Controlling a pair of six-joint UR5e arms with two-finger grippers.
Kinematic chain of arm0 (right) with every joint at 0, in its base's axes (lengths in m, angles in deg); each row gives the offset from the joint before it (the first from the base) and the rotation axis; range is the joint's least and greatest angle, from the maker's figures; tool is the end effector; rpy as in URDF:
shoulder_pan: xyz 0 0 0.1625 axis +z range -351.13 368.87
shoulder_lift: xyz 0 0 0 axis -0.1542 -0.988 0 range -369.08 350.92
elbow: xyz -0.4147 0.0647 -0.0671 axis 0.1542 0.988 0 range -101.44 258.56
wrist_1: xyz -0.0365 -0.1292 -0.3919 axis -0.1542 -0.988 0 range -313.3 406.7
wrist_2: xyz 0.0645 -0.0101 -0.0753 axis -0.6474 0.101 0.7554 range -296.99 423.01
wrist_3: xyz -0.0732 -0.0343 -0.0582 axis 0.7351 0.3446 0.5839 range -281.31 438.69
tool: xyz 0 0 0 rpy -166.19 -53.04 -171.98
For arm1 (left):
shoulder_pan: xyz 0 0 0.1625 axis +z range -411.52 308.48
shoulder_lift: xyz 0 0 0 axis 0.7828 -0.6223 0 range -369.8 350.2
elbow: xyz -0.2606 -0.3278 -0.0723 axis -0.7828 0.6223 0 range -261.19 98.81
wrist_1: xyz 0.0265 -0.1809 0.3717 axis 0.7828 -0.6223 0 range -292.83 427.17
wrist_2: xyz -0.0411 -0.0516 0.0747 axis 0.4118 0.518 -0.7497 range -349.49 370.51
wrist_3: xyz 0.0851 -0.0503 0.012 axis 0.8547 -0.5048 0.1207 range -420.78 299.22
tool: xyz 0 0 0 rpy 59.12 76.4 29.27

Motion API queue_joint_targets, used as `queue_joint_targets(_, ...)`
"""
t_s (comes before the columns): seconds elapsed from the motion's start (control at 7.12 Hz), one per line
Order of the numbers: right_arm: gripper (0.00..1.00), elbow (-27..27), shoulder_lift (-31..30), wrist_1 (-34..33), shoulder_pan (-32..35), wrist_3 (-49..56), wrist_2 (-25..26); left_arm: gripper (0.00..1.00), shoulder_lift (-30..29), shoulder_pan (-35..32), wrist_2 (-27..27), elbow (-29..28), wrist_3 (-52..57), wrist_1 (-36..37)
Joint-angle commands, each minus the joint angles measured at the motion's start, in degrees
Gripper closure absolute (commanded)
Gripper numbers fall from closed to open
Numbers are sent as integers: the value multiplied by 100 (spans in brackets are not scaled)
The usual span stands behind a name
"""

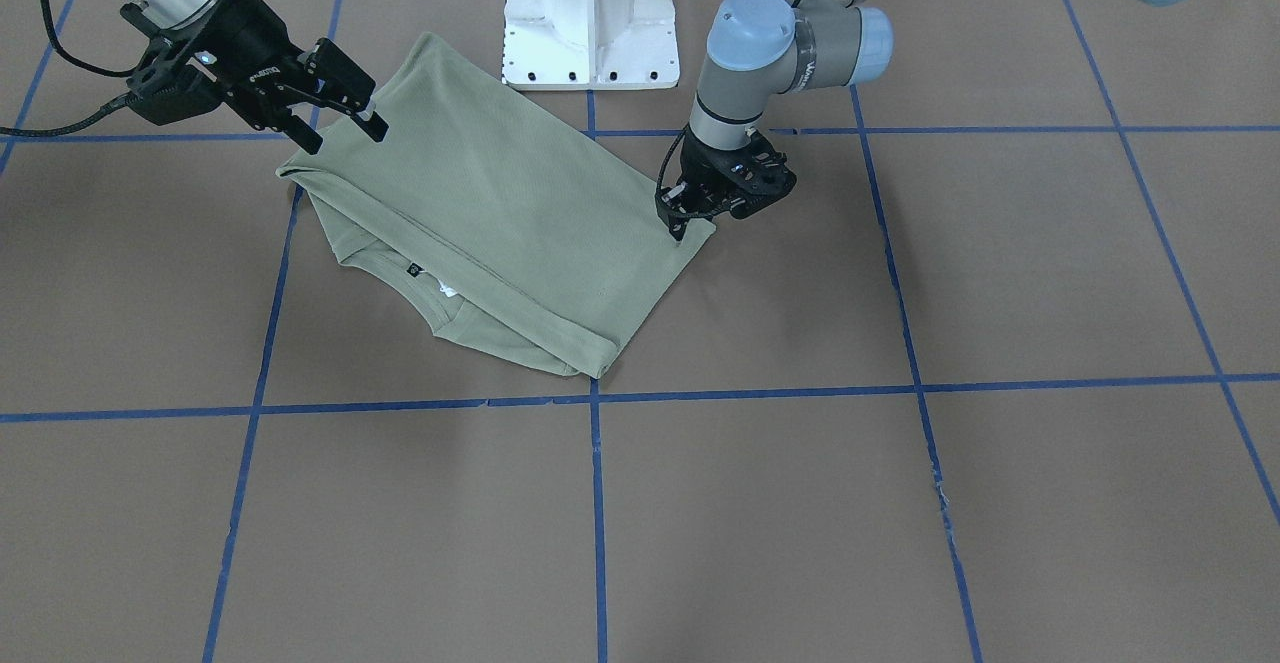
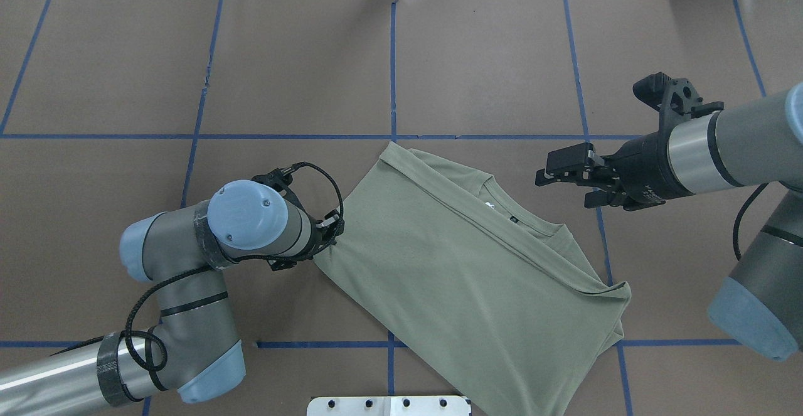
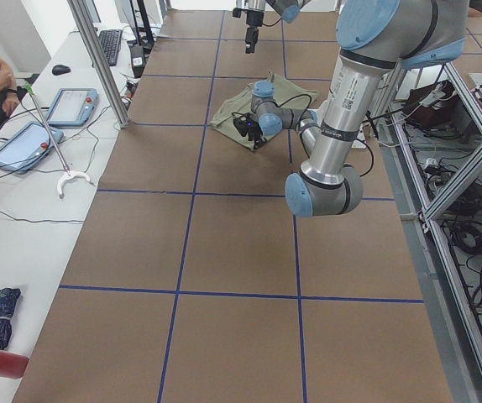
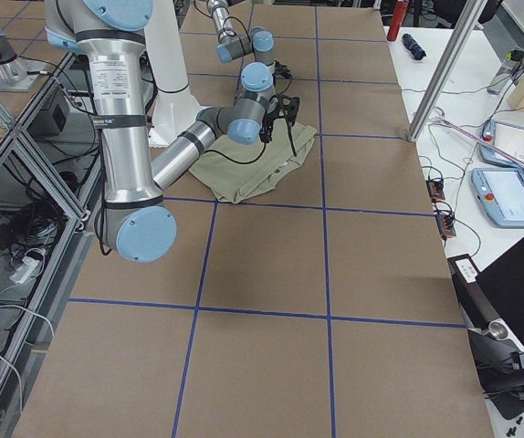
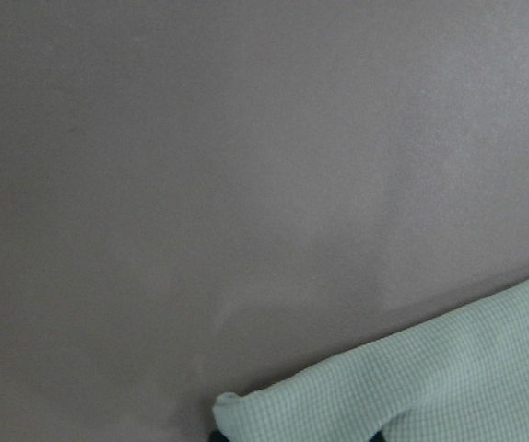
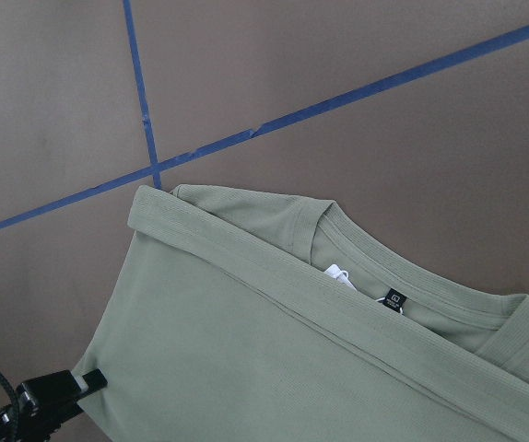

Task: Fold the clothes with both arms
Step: 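Pull the shirt corner with the left gripper away from the robot, straightening it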

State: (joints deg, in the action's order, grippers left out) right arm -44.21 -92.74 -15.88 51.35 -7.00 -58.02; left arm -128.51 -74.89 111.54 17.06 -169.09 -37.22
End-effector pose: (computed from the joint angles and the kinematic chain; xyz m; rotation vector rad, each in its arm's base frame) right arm -0.2908 -0.3774 0.2801 0.0098 -1.2267 0.2668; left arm 0.5570 -0.3651 0.2826 -0.1421 0.9147 -0.5897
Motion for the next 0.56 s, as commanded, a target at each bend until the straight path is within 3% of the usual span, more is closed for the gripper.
queue_joint_targets(0.0,0,8,-19,0,6,0,10,100,15,-35,-5,61,-15,15)
queue_joint_targets(0.42,0,-10,-45,0,146,0,71,100,-46,-158,-40,97,2,15)
